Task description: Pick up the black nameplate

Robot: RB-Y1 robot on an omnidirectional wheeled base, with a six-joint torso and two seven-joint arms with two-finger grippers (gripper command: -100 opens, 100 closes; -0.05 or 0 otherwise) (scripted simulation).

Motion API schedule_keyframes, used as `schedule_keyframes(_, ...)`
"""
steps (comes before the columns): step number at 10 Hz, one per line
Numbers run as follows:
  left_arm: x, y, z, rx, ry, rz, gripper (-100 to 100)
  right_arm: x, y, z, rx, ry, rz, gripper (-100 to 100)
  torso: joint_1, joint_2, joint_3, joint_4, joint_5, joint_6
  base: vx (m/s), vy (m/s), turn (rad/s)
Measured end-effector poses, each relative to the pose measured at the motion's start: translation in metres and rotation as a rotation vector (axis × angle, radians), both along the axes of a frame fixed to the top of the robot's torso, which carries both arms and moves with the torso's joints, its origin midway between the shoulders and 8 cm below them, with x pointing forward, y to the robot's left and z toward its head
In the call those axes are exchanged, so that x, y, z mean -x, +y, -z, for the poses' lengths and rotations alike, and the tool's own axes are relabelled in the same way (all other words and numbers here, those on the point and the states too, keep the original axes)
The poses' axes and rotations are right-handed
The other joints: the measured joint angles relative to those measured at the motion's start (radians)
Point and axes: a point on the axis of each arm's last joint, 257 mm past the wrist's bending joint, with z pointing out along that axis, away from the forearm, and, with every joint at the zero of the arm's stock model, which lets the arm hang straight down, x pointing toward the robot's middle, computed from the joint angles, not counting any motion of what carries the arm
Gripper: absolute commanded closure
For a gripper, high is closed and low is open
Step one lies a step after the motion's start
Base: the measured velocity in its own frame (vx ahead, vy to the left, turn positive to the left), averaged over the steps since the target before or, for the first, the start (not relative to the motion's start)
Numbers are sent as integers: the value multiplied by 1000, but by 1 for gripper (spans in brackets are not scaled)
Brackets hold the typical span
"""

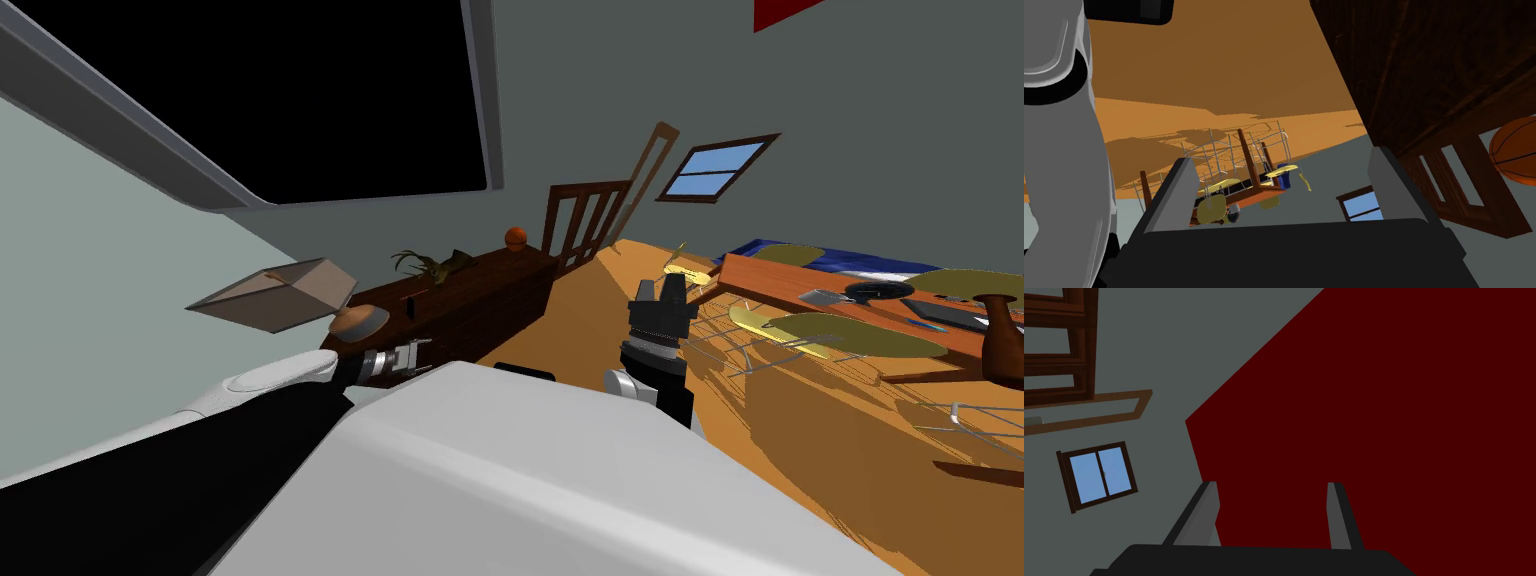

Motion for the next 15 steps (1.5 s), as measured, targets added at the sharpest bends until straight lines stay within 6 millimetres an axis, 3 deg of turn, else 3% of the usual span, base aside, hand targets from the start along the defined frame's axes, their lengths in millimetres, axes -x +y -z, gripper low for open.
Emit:
schedule_keyframes(5,20,45,7,-201,70,205,-100,0,0,0,0,0,0,0,1,-1,0,0,0,-1,-15,12,-124)
schedule_keyframes(7,24,77,7,-307,110,308,-100,0,0,0,0,0,0,0,3,-2,-1,0,1,0,-10,42,-165)
schedule_keyframes(9,36,93,5,-386,143,413,-100,0,0,0,0,0,0,0,3,-2,-1,0,1,0,0,39,-97)
schedule_keyframes(15,38,161,-8,-610,228,683,-100,0,0,0,0,0,0,0,8,-6,-3,-1,2,0,37,99,-151)
